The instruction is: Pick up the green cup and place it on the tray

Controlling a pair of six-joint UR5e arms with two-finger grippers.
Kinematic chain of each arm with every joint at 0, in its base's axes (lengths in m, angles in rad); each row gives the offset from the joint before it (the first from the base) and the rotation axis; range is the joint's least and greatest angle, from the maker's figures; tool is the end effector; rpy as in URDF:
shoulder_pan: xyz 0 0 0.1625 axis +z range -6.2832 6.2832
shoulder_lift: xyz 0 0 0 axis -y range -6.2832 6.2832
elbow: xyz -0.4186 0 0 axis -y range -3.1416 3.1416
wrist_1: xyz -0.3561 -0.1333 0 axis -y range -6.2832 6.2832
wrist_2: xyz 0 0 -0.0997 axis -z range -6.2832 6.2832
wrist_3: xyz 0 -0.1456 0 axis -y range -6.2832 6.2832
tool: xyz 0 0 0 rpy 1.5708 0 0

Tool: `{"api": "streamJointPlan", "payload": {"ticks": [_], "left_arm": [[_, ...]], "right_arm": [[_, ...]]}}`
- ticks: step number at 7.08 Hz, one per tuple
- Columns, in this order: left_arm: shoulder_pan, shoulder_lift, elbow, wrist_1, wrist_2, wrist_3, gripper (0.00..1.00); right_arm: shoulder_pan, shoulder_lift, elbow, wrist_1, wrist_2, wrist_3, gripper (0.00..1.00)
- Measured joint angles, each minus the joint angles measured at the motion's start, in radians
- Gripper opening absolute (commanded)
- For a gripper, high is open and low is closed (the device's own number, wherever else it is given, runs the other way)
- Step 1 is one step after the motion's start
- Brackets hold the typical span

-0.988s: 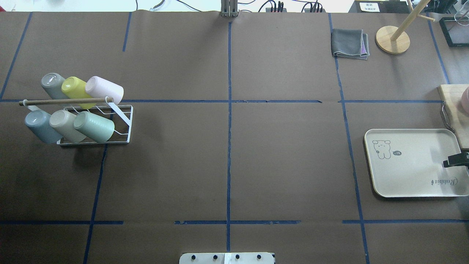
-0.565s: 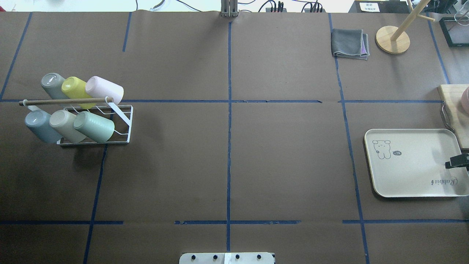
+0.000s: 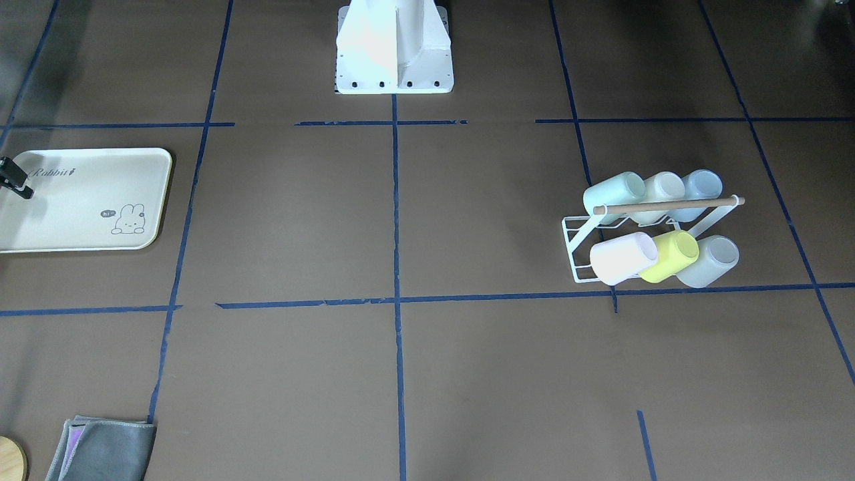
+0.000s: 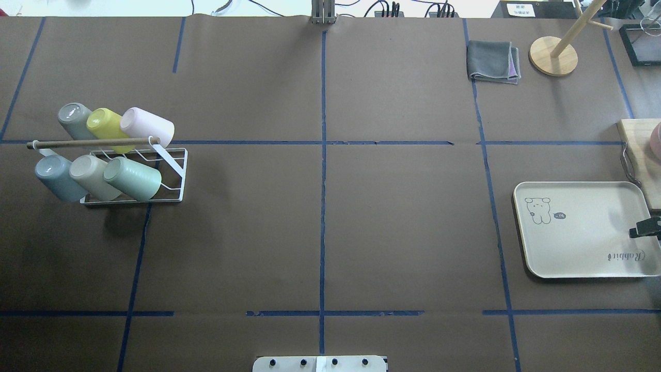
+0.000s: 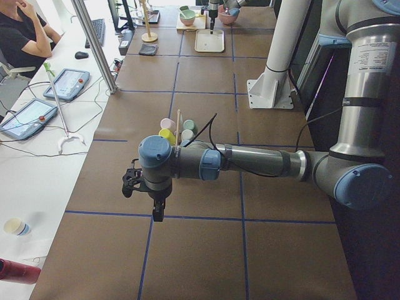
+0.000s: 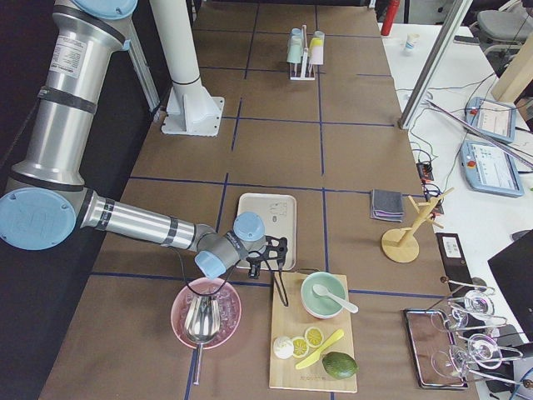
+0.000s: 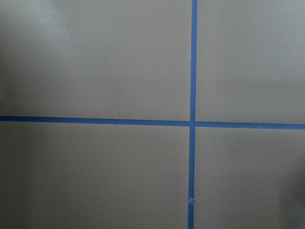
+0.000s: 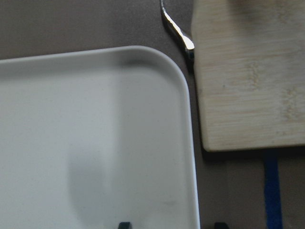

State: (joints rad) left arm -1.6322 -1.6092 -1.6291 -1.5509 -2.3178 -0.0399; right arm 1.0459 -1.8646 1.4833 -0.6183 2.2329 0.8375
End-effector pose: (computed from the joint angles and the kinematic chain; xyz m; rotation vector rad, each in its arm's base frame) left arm -0.0636 -0.4751 0.6453 0.0812 0.7459 -0.0678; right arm -0.1401 -0.3294 0.7384 0.0218 -0.8454 0.1047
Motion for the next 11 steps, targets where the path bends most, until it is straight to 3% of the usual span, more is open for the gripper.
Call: {"api": "streamJointPlan", "payload": {"ticks": [5,11], "left_arm": [[0.001,0.0,0.0,0.0,0.0,0.0,1.0],[0.002,0.0,0.001,0.0,0.0,0.0,1.0]], "right_arm": [[0.01,-0.001,0.005,0.0,-0.001,-0.001,0.22],[0.013,-0.022,0.015,0.027,-0.001,-0.001,0.0]]}}
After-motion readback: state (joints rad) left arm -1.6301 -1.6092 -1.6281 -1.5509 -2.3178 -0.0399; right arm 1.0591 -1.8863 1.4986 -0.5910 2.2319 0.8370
